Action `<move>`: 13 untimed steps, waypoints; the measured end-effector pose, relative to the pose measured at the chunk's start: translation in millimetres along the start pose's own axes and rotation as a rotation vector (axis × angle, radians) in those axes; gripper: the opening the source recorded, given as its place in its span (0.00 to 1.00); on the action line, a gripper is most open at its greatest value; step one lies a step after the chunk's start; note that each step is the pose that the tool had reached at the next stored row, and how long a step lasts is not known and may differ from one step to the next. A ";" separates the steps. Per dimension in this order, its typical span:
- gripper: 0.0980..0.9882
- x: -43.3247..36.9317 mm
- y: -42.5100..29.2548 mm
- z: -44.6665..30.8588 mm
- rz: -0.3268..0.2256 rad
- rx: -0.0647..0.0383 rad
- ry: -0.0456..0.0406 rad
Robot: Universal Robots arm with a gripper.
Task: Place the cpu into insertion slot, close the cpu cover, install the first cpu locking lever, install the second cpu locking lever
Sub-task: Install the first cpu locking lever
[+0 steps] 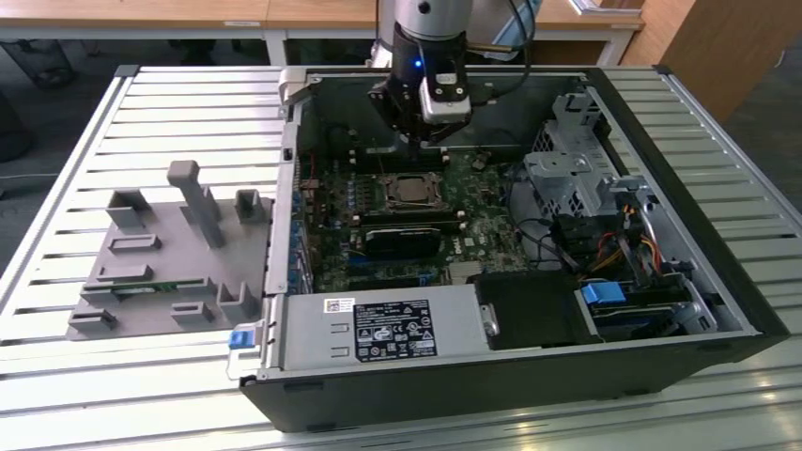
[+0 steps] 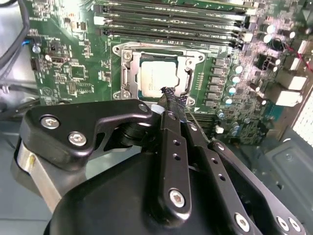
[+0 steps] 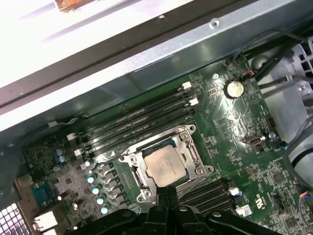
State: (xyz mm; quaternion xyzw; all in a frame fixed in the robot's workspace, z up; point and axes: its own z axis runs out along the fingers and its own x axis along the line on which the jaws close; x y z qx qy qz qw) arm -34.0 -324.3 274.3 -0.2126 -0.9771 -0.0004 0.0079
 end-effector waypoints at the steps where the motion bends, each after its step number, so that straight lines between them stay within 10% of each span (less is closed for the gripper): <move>1: 0.01 0.0 0.0 0.1 -0.007 0.000 0.0001; 13: 0.01 16.4 -7.5 1.9 -0.049 -0.009 -0.0157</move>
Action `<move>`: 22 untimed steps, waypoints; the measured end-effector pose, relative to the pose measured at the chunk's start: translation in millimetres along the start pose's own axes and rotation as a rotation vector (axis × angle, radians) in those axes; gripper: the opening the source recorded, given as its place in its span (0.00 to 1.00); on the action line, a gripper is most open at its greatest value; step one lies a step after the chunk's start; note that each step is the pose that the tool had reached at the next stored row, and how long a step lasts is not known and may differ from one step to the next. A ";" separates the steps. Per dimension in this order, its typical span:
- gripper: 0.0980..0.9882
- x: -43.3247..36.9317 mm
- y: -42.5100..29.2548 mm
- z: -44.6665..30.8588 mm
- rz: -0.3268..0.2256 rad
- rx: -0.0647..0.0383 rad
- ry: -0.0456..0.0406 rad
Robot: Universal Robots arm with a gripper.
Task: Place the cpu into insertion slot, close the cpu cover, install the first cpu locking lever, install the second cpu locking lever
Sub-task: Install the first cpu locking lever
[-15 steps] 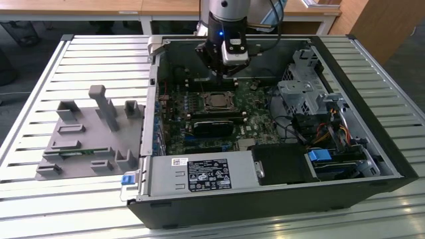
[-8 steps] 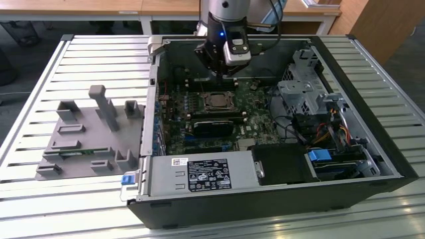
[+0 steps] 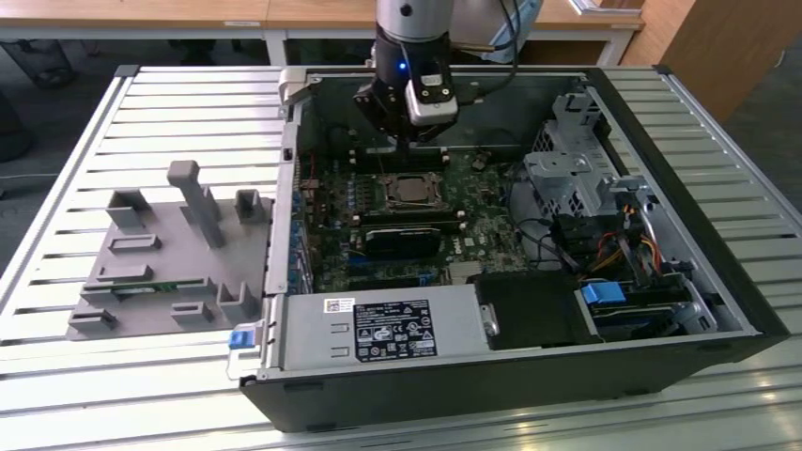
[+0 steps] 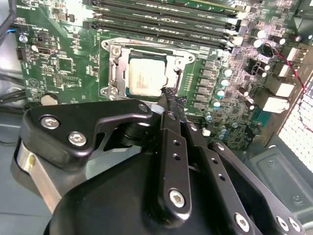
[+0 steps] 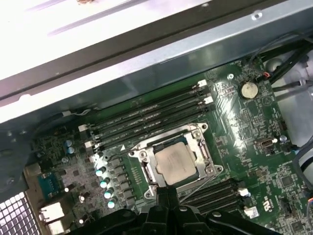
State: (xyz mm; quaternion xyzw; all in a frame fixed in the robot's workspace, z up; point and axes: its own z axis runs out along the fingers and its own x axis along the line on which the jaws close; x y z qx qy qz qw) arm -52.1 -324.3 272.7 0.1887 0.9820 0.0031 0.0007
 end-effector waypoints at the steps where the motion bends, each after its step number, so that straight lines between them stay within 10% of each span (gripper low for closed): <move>1: 0.01 0.5 -0.1 0.4 -0.004 -0.002 -0.0010; 22: 0.01 2.1 -0.9 4.4 -0.345 -0.006 0.0026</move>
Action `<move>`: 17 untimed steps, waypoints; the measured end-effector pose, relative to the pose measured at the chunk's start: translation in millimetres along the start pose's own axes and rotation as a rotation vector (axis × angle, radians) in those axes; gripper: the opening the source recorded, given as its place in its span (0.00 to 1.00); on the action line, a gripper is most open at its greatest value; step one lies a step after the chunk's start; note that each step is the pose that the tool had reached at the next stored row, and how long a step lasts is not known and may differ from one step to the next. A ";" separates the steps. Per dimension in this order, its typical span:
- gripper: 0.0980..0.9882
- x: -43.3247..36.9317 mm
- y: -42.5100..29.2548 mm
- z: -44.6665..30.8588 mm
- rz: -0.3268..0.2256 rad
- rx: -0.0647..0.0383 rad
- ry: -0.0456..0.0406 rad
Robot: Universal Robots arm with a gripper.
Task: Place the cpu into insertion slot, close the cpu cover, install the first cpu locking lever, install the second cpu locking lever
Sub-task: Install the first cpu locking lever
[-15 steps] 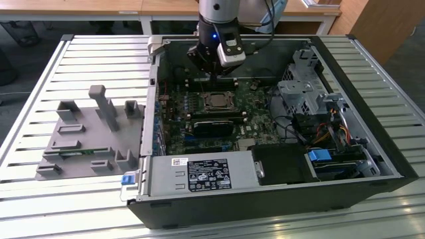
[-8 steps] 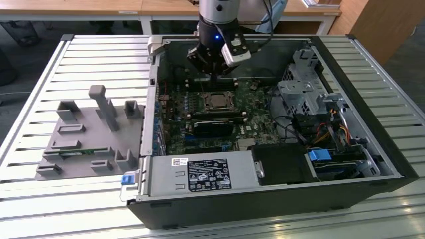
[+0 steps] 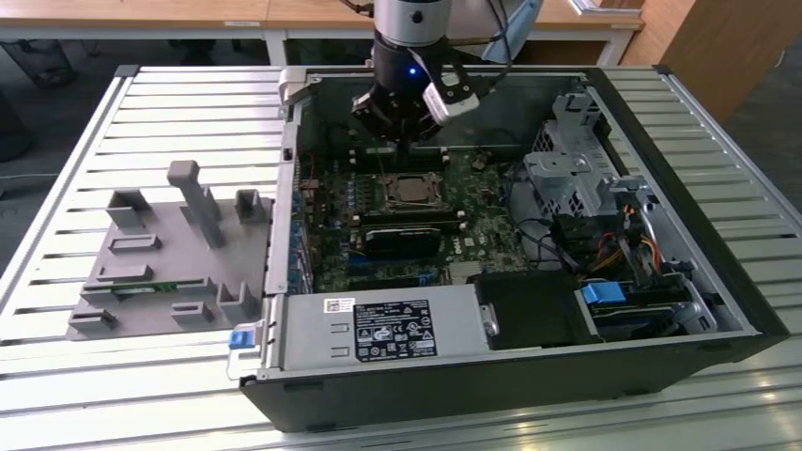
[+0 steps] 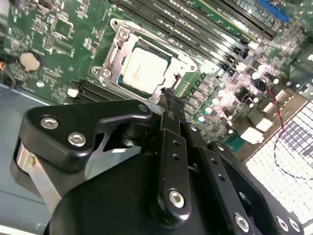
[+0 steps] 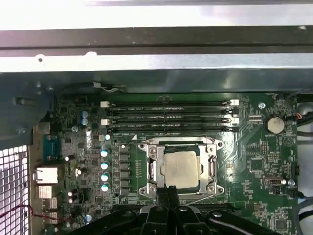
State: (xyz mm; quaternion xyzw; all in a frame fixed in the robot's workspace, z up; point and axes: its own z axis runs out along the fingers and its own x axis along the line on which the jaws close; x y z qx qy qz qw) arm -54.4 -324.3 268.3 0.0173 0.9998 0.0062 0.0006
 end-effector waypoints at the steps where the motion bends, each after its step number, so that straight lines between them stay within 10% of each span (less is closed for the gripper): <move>1: 0.01 2.0 -0.1 0.1 -0.001 0.000 -0.0002; 17: 0.01 20.5 -0.7 1.1 -0.004 -0.001 -0.0189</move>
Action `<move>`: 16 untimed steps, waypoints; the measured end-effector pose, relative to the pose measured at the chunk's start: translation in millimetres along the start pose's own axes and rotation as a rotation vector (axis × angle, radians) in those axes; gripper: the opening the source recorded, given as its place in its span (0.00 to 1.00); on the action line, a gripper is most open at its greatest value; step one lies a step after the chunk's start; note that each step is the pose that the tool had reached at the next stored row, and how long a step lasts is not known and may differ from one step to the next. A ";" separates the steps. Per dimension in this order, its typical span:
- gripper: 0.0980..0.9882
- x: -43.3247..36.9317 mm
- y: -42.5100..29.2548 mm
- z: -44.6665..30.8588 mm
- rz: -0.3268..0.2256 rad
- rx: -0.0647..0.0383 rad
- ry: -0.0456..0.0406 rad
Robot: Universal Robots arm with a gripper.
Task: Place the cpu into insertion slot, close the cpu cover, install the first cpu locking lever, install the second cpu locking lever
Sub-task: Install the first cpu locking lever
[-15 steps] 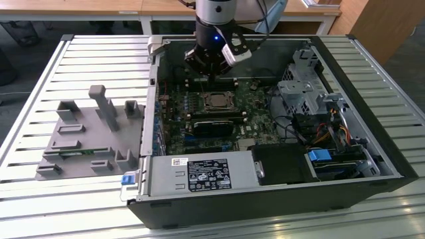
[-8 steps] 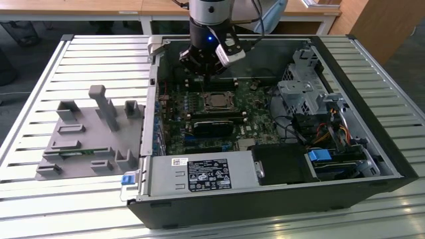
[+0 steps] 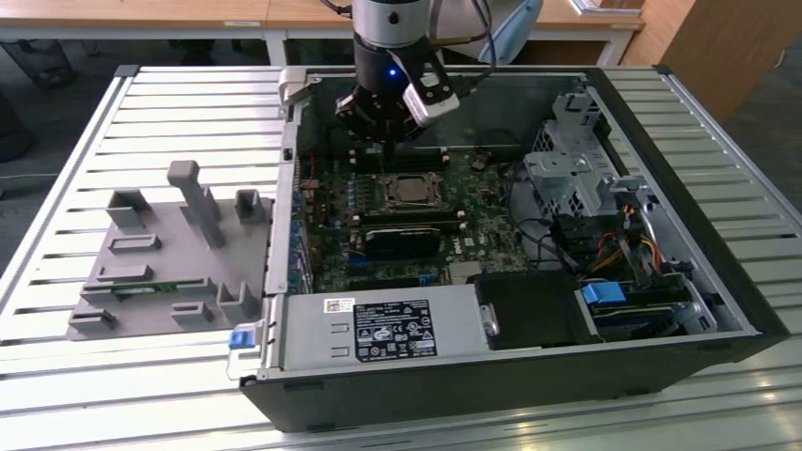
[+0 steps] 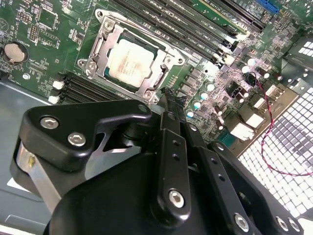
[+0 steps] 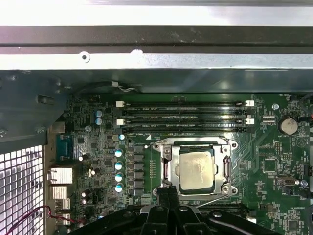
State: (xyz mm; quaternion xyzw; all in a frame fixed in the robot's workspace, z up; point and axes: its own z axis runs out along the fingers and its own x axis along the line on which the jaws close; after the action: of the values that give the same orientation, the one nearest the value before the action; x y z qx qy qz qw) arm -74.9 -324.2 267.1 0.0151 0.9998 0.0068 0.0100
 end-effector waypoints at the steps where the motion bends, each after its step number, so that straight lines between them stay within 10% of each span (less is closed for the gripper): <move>1: 0.01 0.0 0.0 0.0 0.000 0.000 0.0000; 16: 0.01 9.0 0.8 0.6 0.000 0.000 -0.0004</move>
State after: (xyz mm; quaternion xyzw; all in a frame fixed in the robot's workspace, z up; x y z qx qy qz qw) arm -83.8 -323.1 266.4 0.0151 0.9998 0.0068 0.0103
